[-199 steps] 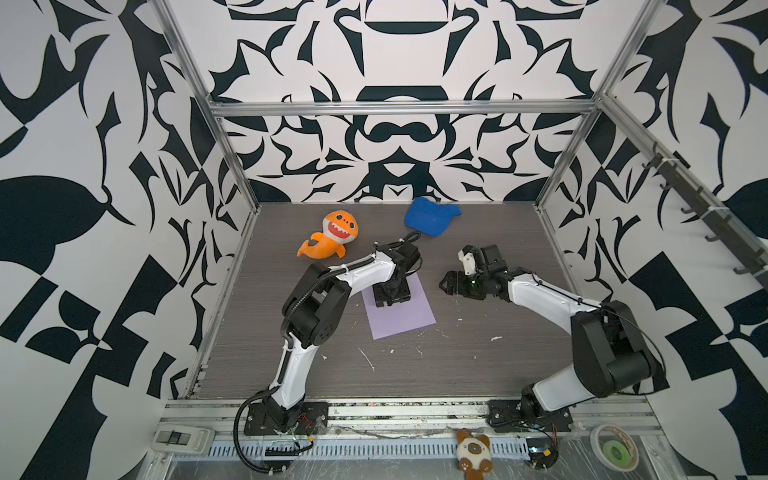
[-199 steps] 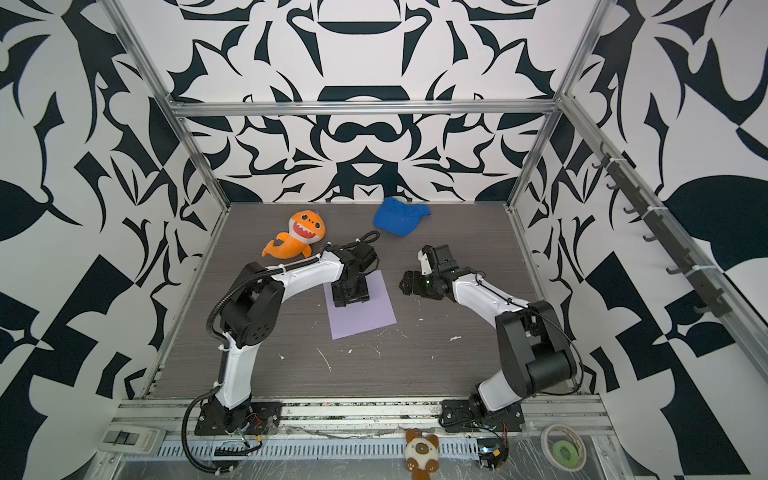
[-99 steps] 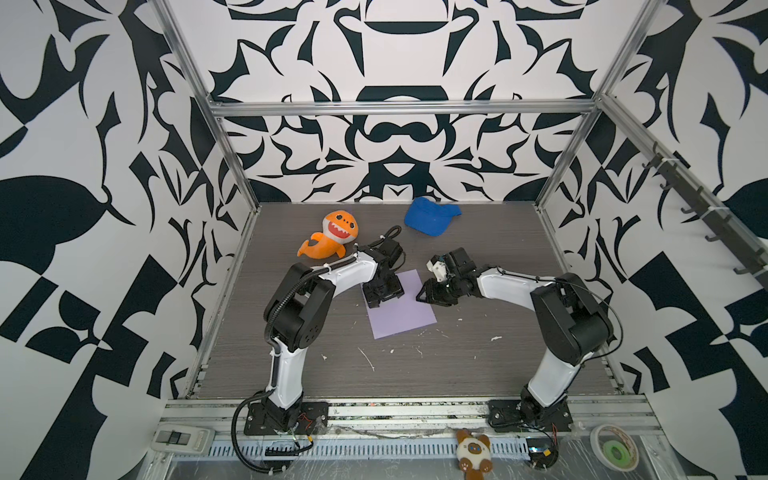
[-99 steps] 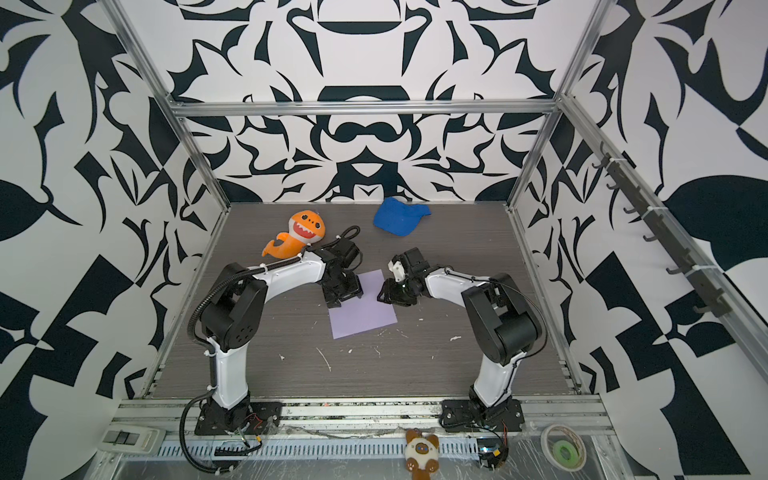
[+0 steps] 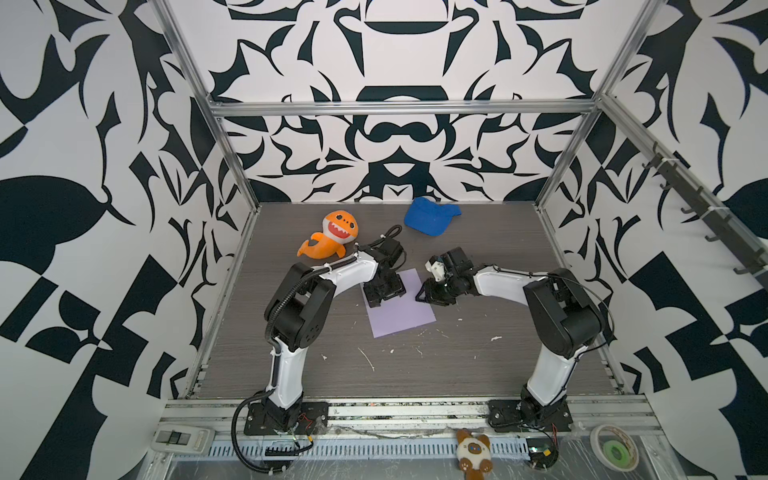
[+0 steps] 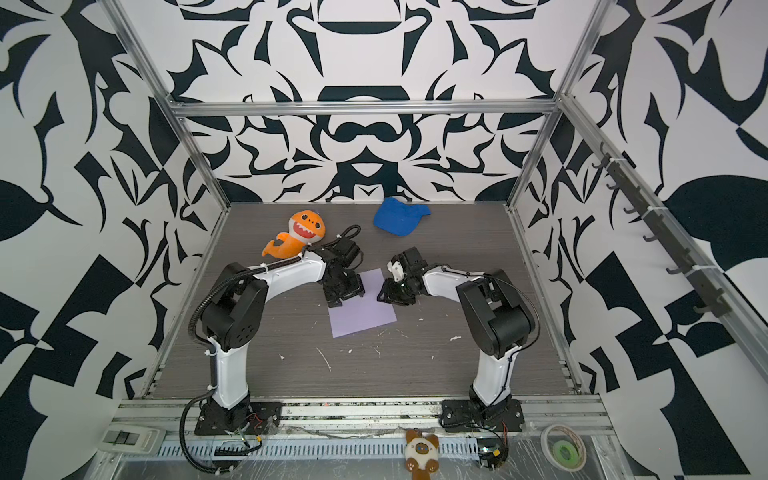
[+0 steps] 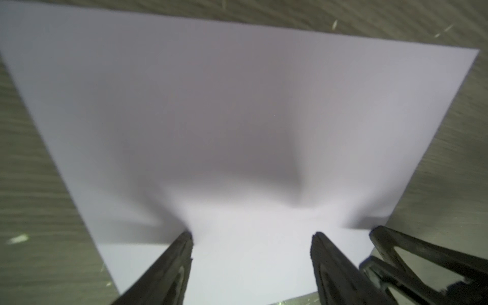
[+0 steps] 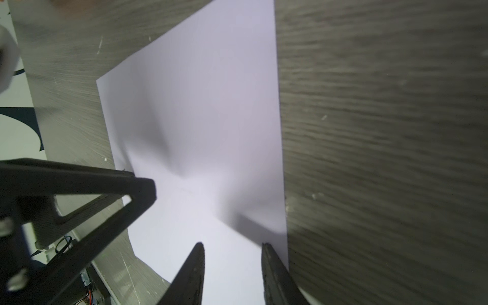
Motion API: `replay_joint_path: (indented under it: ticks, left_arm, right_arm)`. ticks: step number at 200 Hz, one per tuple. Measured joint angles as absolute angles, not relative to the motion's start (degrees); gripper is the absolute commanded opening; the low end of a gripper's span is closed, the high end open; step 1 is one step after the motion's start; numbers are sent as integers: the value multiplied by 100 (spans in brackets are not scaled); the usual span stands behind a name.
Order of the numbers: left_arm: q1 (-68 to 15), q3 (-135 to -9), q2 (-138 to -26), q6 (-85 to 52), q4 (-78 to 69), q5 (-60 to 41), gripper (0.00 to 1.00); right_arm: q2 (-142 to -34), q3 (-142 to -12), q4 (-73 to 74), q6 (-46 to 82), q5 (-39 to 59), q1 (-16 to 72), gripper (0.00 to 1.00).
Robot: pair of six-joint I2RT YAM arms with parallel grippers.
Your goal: Fold a paper plane with a square sheet of paper (pick it up from the middle)
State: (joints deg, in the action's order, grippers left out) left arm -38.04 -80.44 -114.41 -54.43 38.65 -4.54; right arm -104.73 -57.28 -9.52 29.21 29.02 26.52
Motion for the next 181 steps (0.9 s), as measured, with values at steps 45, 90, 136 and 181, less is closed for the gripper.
replay_joint_path:
  ticks: [45, 90, 136, 181]
  left_arm:
    - [-3802, -8044, -11445, -5441, 3854, -480, 76]
    - [-3787, -8044, -11445, -5428, 3848, -495, 78]
    - [-3750, -8023, -11441, -5406, 3833, -495, 73]
    - [-3741, -7966, -11439, -5380, 3800, -436, 50]
  right_arm:
    - [-10562, -5725, -714, 3024, 3048, 2749, 38]
    - [-10584, -5725, -657, 3057, 3087, 2770, 38]
    - [-10632, -5725, -582, 3046, 3249, 2794, 38]
    - [-10645, -5725, -578, 3041, 3321, 2908, 37]
